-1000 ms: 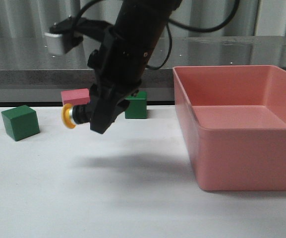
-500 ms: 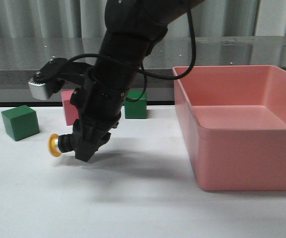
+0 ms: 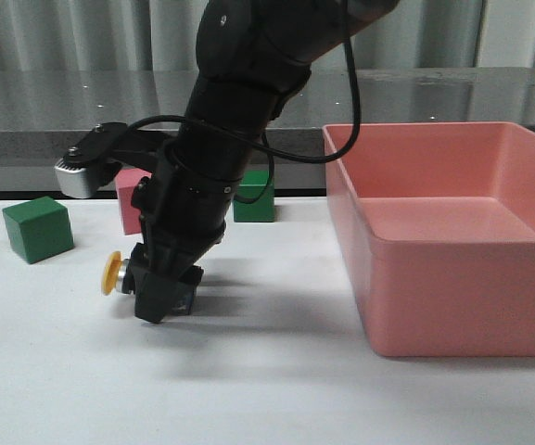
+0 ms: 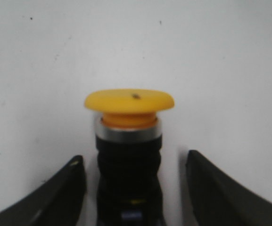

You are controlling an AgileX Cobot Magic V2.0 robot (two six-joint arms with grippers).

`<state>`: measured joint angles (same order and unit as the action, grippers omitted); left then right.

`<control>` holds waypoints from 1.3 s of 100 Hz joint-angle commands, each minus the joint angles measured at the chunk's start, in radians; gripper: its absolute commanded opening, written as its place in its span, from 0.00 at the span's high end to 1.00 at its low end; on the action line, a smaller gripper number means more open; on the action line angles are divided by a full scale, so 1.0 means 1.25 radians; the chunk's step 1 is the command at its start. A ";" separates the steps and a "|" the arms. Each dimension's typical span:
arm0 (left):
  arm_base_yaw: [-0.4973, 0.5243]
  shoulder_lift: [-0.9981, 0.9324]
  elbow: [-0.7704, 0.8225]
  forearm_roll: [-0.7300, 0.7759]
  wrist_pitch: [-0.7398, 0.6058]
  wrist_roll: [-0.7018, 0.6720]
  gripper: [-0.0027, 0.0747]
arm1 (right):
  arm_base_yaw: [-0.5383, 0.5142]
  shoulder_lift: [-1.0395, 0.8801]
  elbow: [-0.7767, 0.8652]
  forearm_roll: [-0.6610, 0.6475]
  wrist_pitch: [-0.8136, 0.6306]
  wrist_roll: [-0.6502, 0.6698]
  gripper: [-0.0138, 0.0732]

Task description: Place and stand button with both arms

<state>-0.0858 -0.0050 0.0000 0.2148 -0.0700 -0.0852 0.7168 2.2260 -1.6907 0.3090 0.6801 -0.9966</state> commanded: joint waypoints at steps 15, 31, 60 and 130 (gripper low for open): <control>0.003 -0.024 0.036 -0.002 -0.059 -0.008 0.99 | -0.004 -0.088 -0.026 0.018 0.015 -0.010 0.19; 0.003 -0.024 0.036 -0.002 -0.059 -0.008 0.99 | -0.015 -0.164 -0.026 0.016 0.038 0.020 0.19; 0.003 -0.024 0.036 -0.002 -0.059 -0.008 0.99 | -0.090 -0.357 -0.026 0.015 0.179 0.216 0.38; 0.003 -0.024 0.036 -0.002 -0.059 -0.008 0.99 | -0.406 -0.797 0.181 -0.006 0.267 0.432 0.86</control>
<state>-0.0858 -0.0050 0.0000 0.2148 -0.0700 -0.0852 0.2402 1.3345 -1.5361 0.3019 1.1102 -0.4817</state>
